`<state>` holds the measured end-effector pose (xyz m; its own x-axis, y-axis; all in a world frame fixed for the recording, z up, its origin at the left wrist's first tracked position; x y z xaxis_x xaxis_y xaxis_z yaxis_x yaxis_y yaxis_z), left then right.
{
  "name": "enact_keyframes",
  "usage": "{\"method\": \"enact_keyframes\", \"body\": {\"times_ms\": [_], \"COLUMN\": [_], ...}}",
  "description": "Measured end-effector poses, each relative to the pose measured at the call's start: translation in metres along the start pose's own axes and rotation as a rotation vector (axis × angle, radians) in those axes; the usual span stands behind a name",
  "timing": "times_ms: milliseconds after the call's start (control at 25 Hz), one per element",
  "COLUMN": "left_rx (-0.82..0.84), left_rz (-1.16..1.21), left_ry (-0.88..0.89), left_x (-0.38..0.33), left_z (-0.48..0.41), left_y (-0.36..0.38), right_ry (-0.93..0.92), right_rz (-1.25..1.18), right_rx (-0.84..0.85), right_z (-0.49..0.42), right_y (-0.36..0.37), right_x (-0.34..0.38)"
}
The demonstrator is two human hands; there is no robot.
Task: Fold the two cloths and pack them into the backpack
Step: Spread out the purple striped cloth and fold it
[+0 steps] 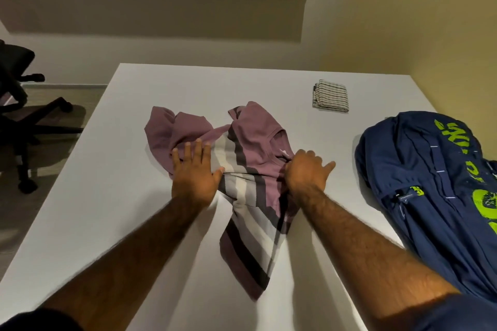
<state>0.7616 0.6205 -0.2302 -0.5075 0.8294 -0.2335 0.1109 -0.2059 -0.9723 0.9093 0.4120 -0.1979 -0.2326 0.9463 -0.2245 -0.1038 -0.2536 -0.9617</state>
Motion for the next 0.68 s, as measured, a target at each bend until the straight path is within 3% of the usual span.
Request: {"method": "enact_keyframes", "body": {"times_ms": [120, 200, 400, 560, 680], "left_rx": [0.157, 0.268, 0.479, 0.258, 0.126], "left_rz": [0.162, 0.216, 0.711, 0.895, 1.081], "left_ry": [-0.106, -0.116, 0.114, 0.125, 0.025], "left_x": [-0.013, -0.038, -0.114, -0.103, -0.066], "left_z": [0.014, 0.003, -0.046, -0.046, -0.046], "left_y": [0.024, 0.033, 0.007, -0.015, -0.031], "right_ry": [0.135, 0.169, 0.225, 0.187, -0.005], "right_rz": [-0.152, -0.270, -0.579, -0.760, -0.897], "right_rx": [0.178, 0.206, 0.165, 0.194, 0.011], "right_z": [-0.010, -0.009, -0.030, -0.037, -0.012], "right_y": [0.011, 0.014, 0.002, -0.001, -0.034], "right_x": [-0.003, -0.007, -0.038, -0.055, -0.009]}}
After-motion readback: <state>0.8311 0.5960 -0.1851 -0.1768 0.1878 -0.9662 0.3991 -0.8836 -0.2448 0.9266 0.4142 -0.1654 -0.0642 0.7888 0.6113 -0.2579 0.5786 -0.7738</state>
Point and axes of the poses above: each hand's wrist, its own z-axis away from the middle knuckle, its own y-axis out of the palm, x = y × z, the point moved 2 cm from there along -z, towards the middle knuckle, and after that the axes turned 13 degrees about z, right-handed, at the moved point
